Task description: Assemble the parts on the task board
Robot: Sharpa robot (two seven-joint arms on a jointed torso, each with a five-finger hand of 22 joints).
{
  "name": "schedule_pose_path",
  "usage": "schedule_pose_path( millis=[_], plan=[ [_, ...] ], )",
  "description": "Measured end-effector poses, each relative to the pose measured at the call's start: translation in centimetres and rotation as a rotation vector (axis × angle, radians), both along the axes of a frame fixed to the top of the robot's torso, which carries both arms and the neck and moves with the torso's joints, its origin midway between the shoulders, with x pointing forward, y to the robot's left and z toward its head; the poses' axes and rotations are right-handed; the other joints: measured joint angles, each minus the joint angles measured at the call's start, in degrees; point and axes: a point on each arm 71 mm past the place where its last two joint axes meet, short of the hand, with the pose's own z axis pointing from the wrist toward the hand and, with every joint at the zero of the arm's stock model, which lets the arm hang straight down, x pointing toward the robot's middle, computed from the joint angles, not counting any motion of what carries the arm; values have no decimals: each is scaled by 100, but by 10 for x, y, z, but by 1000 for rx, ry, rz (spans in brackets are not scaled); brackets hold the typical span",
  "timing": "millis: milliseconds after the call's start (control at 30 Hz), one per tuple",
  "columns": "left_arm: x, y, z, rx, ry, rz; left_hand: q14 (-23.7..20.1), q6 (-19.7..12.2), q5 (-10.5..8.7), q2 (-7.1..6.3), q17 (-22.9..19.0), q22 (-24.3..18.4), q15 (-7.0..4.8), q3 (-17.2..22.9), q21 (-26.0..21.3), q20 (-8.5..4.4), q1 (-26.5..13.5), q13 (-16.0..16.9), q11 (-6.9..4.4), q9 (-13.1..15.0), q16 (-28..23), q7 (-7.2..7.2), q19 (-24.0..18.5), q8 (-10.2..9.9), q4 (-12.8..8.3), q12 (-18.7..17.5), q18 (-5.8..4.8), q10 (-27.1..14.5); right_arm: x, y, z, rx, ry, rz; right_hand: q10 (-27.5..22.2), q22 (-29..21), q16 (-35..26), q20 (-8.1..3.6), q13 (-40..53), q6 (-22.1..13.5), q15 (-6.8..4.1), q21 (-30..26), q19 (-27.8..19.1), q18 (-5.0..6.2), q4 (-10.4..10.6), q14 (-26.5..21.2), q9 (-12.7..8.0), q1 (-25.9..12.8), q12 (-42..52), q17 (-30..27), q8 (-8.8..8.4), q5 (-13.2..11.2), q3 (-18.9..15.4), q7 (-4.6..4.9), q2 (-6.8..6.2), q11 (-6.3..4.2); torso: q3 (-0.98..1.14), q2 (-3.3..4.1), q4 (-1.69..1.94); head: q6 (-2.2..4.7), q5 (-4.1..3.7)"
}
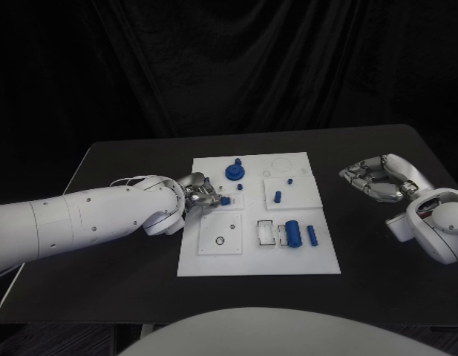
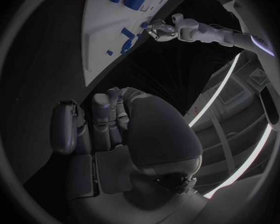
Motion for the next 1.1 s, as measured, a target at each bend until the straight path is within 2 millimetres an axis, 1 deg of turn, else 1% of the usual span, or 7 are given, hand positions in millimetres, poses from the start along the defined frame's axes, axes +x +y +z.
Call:
schedule_pose_path(
  millis=[67,233,433,567,733,967,1100],
  plan=[
    [-1,2,-1,1,-1,4,0,0,0,-50,0,0,0,31,0,0,-5,0,0,0,0,0,0,0,17,0,0,0,0,0,0,0,0,0,-18,0,0,-19,-11,0,19,0,-19,0,0,-19,0,0,-24,-7,0,0,0,0,0,-18,0,1,1,0,0],
    [-5,7,1,-12,-23,19,0,-109,-696,-109,0,0,0,-85,0,-11,-350,-1,0,136,0,42,12,69,369,0,0,0,-2,2,1,-3,-6,9,-39,0,7,-19,-31,-21,19,1,-19,0,0,-19,15,19,-24,33,0,-228,-1,20,-24,1,0,3,1,0,48],
    [-13,19,9,-49,-82,42,0,-240,-1176,-167,-1,-1,0,-427,129,-8,-551,-1,0,340,0,49,138,225,741,0,0,0,-7,18,10,-55,-56,78,253,0,152,1,66,-130,3,145,63,0,78,109,22,-196,98,161,-5,-1084,-274,0,-239,-25,-3,3,3,0,186],
    [-21,31,16,-92,-108,51,0,-510,-1091,-189,-1,-1,1,-531,262,1,-408,0,0,441,0,94,228,233,756,0,-1,0,2,48,32,-135,-125,157,317,0,156,-4,70,-419,3,145,69,1,125,110,-67,-307,98,139,-187,-1331,-414,23,-359,-39,-9,4,-3,0,283],
    [-28,44,22,-176,-112,66,0,-711,-903,-170,-1,-1,1,-558,460,1,-68,0,21,522,0,116,228,284,663,0,-1,-22,12,94,54,-248,-196,263,430,2,156,-51,153,-593,-38,204,115,1,95,151,-119,-255,168,164,-283,-1332,-444,19,-411,-92,-24,3,-4,0,348],
    [-36,60,28,-291,-91,90,-13,-923,-864,-146,-2,-1,13,-639,505,23,61,0,71,505,0,184,249,284,696,0,0,-14,17,153,58,-361,-240,375,568,4,223,-51,284,-593,-53,271,155,0,115,198,-134,-307,297,255,-283,-1332,-501,19,-471,-94,-46,-4,30,0,446],
    [-38,62,32,-330,-89,94,-17,-923,-816,-89,-2,-1,26,-639,505,23,117,0,71,468,0,184,249,284,696,0,0,-14,17,170,47,-417,-244,408,871,4,255,-51,607,-608,-33,271,155,1,105,218,-147,-357,561,279,-283,-1404,-575,34,-521,-81,-62,-2,40,0,477]
  ],
)
